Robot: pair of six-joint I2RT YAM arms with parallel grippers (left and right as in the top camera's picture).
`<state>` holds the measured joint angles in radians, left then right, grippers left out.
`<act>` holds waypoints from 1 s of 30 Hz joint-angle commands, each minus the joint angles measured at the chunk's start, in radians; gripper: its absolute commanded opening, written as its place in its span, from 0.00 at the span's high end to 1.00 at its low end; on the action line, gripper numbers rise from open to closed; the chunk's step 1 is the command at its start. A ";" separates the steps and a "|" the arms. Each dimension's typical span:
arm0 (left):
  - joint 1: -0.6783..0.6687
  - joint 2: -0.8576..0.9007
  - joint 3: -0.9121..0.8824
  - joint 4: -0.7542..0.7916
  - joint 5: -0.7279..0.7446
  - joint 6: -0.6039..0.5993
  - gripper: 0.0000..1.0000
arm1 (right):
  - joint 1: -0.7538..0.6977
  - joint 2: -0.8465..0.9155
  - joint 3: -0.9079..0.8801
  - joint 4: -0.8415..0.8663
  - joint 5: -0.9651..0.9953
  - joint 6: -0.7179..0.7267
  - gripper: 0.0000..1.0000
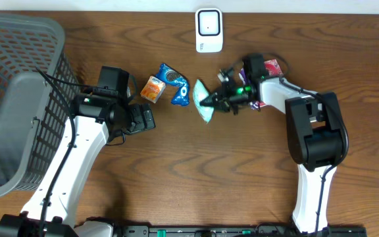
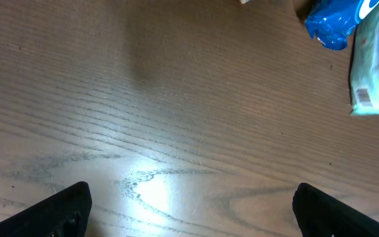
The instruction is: Scan the item barcode
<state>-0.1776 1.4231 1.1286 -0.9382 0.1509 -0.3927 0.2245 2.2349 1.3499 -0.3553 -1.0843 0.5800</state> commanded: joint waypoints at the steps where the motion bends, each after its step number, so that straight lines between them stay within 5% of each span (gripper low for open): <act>1: 0.002 0.002 -0.008 -0.003 -0.006 0.006 0.02 | -0.055 0.005 -0.034 -0.043 0.181 0.107 0.92; 7: 0.002 0.002 -0.008 -0.003 -0.006 0.006 0.02 | -0.087 -0.129 -0.010 -0.163 0.375 0.038 0.77; 13: 0.002 0.002 -0.008 -0.003 -0.006 0.006 0.02 | -0.058 -0.360 0.023 -0.324 0.682 -0.021 0.37; 15: 0.002 0.002 -0.008 -0.003 -0.006 0.006 0.02 | -0.044 -0.408 0.023 -0.350 0.748 -0.031 0.36; 20: 0.002 0.002 -0.008 -0.003 -0.006 0.006 0.02 | 0.001 -0.441 0.023 -0.356 0.780 -0.063 0.62; 24: 0.002 0.002 -0.008 -0.003 -0.006 0.006 0.02 | 0.066 -0.399 0.023 -0.340 0.895 -0.061 0.94; 30: 0.002 0.002 -0.008 -0.003 -0.006 0.006 0.02 | 0.133 -0.263 0.023 -0.280 0.964 -0.034 0.99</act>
<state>-0.1776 1.4231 1.1286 -0.9379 0.1509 -0.3927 0.3355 1.8915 1.3624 -0.6601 -0.1822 0.5346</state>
